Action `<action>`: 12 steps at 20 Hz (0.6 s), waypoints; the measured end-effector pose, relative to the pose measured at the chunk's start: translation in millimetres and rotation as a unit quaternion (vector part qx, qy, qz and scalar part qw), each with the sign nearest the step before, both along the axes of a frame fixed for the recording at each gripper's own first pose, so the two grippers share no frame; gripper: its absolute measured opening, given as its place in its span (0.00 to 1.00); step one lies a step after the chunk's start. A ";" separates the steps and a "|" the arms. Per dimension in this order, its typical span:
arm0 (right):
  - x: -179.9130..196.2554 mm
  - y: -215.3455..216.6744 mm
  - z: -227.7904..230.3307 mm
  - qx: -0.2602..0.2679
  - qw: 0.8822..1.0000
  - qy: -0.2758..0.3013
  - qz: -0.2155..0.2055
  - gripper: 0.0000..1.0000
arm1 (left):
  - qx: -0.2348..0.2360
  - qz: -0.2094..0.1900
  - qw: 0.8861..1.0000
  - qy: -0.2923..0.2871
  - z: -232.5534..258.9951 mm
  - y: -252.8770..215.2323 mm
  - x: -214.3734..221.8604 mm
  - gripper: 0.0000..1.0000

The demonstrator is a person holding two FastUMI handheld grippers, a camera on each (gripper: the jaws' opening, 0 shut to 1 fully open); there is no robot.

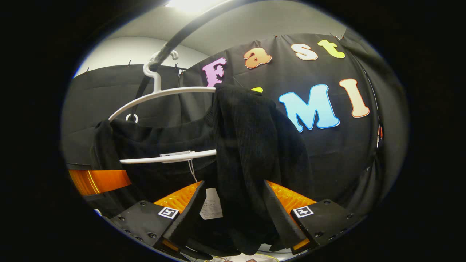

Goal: Grasp the clothes on the hanger with both hands and then place them into the laundry hamper below.

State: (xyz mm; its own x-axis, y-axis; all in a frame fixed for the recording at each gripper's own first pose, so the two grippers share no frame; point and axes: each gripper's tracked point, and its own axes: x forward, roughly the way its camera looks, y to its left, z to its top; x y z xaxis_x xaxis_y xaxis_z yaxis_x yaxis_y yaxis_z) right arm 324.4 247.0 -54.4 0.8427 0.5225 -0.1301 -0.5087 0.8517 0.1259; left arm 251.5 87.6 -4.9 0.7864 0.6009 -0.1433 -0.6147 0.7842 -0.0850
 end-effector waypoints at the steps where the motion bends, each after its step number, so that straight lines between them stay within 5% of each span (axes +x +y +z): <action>1: 5.5 0.1 -1.1 0.000 1.000 0.001 -0.003 0.98 | -0.003 -0.001 1.000 0.000 -0.8 -2.4 4.6 0.92; 7: 30.7 2.1 -8.0 0.004 1.000 0.012 -0.014 0.98 | 0.015 0.021 1.000 0.009 -3.6 9.5 14.3 0.92; 11: 39.7 3.4 0.3 0.029 0.999 0.012 -0.007 0.79 | 0.026 0.028 0.999 0.015 -4.0 15.5 14.5 0.92; 12: 40.7 1.7 1.0 0.027 1.000 0.009 -0.006 0.71 | 0.027 0.038 0.999 0.015 -5.5 21.5 10.7 0.84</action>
